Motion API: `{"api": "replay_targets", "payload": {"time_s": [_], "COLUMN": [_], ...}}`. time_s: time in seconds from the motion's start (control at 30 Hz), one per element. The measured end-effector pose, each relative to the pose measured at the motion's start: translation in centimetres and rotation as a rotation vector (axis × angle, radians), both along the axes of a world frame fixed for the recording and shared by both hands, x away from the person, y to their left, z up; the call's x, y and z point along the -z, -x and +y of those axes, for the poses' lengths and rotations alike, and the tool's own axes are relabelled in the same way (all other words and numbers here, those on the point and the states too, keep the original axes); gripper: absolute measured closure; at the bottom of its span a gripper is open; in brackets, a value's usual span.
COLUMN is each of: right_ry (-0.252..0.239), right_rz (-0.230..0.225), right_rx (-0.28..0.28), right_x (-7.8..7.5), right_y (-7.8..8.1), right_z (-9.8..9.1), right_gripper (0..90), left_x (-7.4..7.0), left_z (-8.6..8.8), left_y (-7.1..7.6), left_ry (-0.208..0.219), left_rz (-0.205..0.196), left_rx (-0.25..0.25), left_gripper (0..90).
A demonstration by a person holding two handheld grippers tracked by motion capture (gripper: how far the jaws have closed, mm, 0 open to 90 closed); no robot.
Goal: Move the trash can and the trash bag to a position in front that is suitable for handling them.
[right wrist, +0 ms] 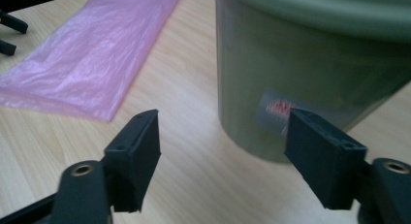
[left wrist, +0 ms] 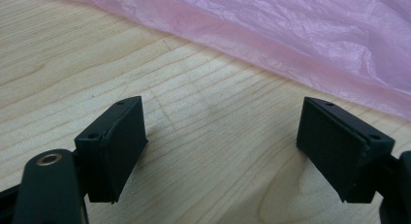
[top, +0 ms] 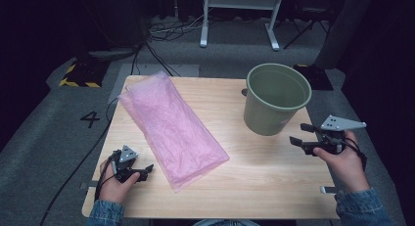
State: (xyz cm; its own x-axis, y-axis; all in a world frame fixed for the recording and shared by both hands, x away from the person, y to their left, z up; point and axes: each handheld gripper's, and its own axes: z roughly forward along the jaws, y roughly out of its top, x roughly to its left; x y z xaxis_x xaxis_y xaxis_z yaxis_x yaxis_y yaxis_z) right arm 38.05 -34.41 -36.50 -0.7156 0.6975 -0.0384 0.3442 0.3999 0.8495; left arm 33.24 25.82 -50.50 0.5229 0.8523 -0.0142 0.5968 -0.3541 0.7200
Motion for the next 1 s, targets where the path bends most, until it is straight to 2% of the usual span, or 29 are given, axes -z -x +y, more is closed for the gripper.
{"api": "replay_targets", "payload": {"time_s": [0.03, 0.07, 0.1, 0.17, 0.23, 0.37, 0.43, 0.63, 0.73, 1.0], "right_ry": [-0.004, -0.004, -0.003, 0.001, 0.015, 0.023, 0.022, 0.012, 0.017, 0.036], "right_rz": [-0.008, -0.008, -0.015, -0.019, -0.036, -0.046, -0.051, -0.047, -0.023, 0.008], "right_rx": [-0.011, -0.011, -0.013, -0.013, -0.018, -0.027, -0.030, -0.036, -0.042, -0.083], "right_x": [-0.9, -0.9, -1.7, -2.1, -3.2, -4.0, -4.4, -4.5, -4.0, -3.1], "right_y": [-0.4, -0.4, -1.0, -1.2, -1.8, -2.6, -3.8, -5.6, -6.9, -7.8], "right_z": [0.4, 0.4, 0.8, 1.0, 1.8, 2.7, 3.6, 4.8, 5.7, 7.1], "right_gripper": [36.9, 36.9, 37.8, 38.6, 39.5, 39.6, 39.4, 40.4, 42.7, 44.9], "left_x": [0.0, 0.0, 0.0, 0.0, 0.0, 0.0, 0.0, 0.0, 0.0, 0.0], "left_z": [0.0, 0.0, 0.0, 0.0, 0.0, 0.0, 0.0, 0.0, 0.0, 0.0], "left_y": [0.0, 0.0, 0.0, 0.0, 0.0, 0.0, 0.0, 0.0, 0.0, 0.0], "left_ry": [-0.001, -0.001, 0.000, 0.000, 0.000, 0.000, 0.000, -0.001, 0.000, -0.002], "left_rz": [0.001, 0.001, 0.001, 0.000, 0.001, 0.001, 0.001, 0.000, 0.000, -0.001], "left_rx": [0.000, 0.000, 0.000, 0.000, -0.001, -0.001, -0.001, 0.000, 0.000, 0.001], "left_gripper": [17.9, 17.9, 17.9, 17.9, 17.9, 17.9, 17.9, 17.9, 17.9, 17.9]}}
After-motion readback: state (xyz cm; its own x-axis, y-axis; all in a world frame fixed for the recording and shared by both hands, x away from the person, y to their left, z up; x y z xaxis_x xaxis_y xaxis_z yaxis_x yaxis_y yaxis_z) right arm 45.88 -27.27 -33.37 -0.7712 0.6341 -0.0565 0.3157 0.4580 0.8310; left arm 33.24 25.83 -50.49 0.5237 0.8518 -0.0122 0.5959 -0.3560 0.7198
